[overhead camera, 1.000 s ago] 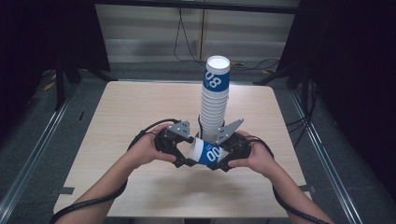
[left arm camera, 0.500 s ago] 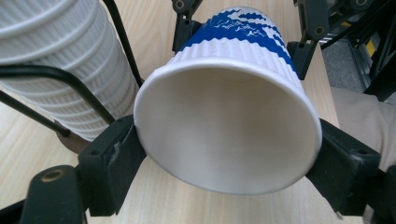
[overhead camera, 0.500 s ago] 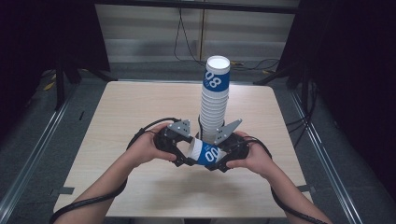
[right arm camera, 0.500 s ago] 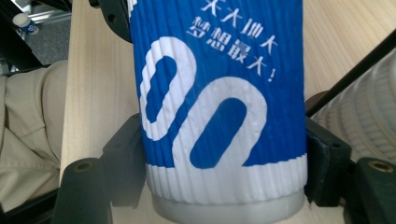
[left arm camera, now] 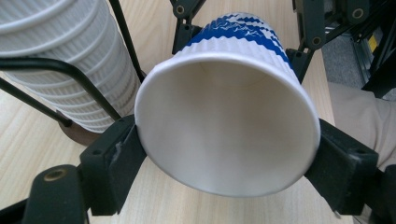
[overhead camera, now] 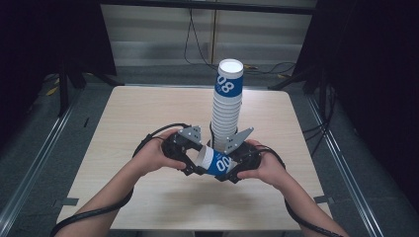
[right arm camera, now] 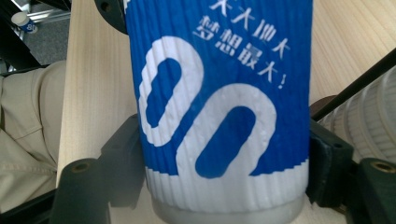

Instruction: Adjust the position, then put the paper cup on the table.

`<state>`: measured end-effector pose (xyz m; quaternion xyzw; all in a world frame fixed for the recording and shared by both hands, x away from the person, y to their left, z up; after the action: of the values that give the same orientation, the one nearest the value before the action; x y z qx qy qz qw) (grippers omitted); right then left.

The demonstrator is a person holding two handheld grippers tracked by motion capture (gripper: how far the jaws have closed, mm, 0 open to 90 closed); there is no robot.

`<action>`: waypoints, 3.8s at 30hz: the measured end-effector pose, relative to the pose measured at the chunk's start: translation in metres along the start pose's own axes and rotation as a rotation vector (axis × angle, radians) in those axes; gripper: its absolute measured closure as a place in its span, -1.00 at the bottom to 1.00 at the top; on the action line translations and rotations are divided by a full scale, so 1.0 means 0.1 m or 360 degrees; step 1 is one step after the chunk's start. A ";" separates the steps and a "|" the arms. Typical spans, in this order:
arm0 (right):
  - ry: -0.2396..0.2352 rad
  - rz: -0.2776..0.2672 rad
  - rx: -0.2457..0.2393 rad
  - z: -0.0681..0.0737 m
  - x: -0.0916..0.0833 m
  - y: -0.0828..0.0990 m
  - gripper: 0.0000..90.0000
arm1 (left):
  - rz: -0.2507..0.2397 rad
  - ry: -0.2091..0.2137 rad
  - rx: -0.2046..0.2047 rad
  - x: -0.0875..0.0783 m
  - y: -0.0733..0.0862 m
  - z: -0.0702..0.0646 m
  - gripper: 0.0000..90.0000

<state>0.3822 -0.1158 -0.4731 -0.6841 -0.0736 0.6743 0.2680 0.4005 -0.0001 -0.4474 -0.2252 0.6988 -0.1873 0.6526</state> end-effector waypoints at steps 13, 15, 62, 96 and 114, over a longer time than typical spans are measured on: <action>0.0010 0.0019 0.0021 -0.01 0.01 0.03 -0.36 | 0.0069 -0.0015 -0.0018 -0.02 0.02 0.02 -0.58; 0.0009 0.0024 0.0012 -0.01 0.02 0.03 -0.36 | 0.0062 -0.0025 -0.0018 -0.03 0.01 0.01 -0.58; 0.0011 -0.0265 0.0166 -0.01 0.20 0.22 -0.70 | 0.0354 -0.0089 -0.0142 -0.21 0.30 0.13 -0.58; 0.0023 -0.0294 0.0212 0.03 0.21 0.47 -0.70 | 0.0701 -0.0130 -0.0210 -0.21 0.69 0.20 -0.58; 0.0025 -0.0289 0.0234 0.03 0.27 0.56 -0.70 | 0.0802 -0.0178 -0.0139 -0.06 0.67 0.18 -0.62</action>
<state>0.3671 -0.1499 -0.5234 -0.6583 -0.0835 0.6456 0.3780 0.4141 0.0594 -0.4807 -0.0820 0.7031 0.0242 0.7059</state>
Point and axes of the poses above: each handheld gripper's, and its own axes: x roughly forward along the jaws, y roughly out of its underside, z roughly to its left, the point moved 8 cm from there along x, roughly forward along the jaws, and after that the axes turned 11 degrees about z, right-handed, at the moved point
